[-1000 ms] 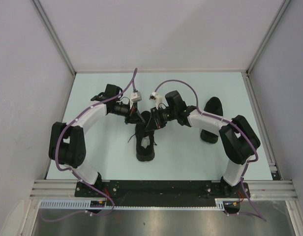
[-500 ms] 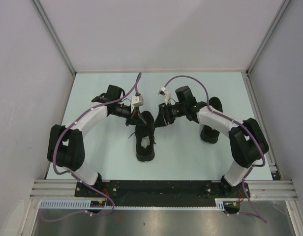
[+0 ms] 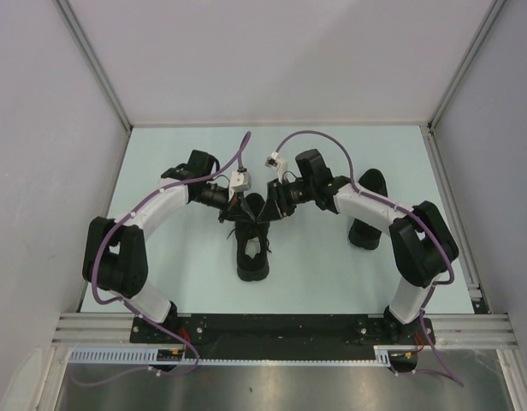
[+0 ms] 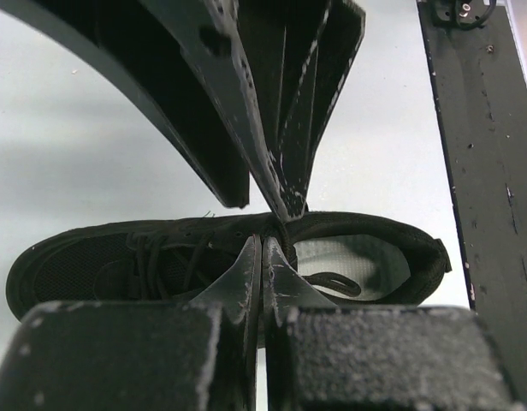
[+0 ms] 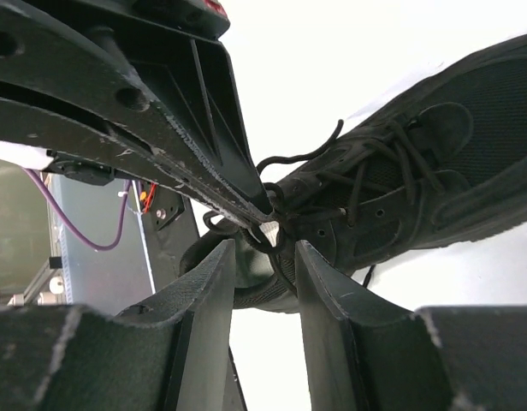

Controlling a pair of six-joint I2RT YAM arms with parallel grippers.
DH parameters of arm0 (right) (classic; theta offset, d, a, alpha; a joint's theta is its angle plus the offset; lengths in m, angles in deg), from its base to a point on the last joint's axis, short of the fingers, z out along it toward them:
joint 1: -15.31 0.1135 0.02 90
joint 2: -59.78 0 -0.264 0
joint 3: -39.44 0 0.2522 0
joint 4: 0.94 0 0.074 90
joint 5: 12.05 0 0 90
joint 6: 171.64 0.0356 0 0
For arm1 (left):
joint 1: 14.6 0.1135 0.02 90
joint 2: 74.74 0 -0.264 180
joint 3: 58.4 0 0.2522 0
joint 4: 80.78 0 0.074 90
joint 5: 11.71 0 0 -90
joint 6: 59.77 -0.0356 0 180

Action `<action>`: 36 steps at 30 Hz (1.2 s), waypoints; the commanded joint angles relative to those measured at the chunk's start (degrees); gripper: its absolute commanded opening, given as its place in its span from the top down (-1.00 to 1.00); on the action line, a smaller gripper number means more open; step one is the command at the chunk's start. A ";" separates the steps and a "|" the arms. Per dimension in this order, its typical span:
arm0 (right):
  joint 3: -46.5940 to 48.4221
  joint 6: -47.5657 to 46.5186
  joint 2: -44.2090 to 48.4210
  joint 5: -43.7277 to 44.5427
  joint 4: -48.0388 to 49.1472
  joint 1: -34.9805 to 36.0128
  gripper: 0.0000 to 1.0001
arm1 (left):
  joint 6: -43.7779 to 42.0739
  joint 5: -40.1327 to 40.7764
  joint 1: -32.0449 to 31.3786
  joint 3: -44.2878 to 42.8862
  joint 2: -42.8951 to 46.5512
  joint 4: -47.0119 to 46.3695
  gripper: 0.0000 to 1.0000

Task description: Tie the shoes

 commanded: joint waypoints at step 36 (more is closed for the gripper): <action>5.76 -6.94 -2.56 0.43 -1.74 2.35 0.33 | -8.84 -4.59 -0.41 -3.83 -0.25 5.50 1.00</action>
